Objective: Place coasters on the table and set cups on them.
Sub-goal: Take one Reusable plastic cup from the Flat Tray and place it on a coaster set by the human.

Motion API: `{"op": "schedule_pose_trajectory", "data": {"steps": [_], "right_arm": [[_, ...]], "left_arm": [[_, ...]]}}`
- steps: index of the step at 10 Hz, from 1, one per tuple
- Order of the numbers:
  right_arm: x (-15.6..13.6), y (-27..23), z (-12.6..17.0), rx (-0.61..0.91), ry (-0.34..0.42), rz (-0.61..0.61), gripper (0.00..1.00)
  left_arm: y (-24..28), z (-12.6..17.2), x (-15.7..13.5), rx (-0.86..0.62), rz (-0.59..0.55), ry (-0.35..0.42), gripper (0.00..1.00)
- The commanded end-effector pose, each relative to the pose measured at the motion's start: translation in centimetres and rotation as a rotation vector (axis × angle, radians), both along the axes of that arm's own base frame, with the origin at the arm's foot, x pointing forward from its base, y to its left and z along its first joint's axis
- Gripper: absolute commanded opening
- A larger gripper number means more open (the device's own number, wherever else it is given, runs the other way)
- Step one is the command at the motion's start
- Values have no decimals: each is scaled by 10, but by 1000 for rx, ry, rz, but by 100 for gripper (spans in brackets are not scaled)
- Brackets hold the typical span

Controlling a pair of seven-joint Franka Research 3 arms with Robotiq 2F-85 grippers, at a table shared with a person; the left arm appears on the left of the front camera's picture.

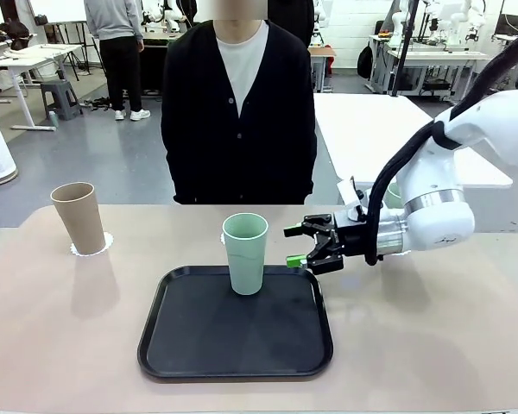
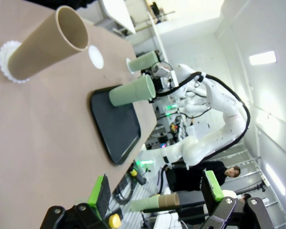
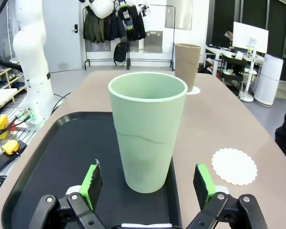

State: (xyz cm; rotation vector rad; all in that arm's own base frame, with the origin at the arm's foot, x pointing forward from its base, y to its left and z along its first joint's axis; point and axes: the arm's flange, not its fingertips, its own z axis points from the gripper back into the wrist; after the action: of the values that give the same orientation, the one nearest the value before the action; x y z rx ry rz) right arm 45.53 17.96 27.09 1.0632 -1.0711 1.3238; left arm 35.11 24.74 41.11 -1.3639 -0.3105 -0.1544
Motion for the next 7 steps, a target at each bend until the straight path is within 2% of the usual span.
{"op": "schedule_pose_trajectory", "data": {"steps": [1, 7], "right_arm": [[4, 16, -9, -4, -26, -4, 100], [12, 43, -28, -39, 9, -7, 100]], "left_arm": [[1, 2, -1, 2, 7, -6, 100], [1, 2, -1, 2, 7, -6, 100]]}}
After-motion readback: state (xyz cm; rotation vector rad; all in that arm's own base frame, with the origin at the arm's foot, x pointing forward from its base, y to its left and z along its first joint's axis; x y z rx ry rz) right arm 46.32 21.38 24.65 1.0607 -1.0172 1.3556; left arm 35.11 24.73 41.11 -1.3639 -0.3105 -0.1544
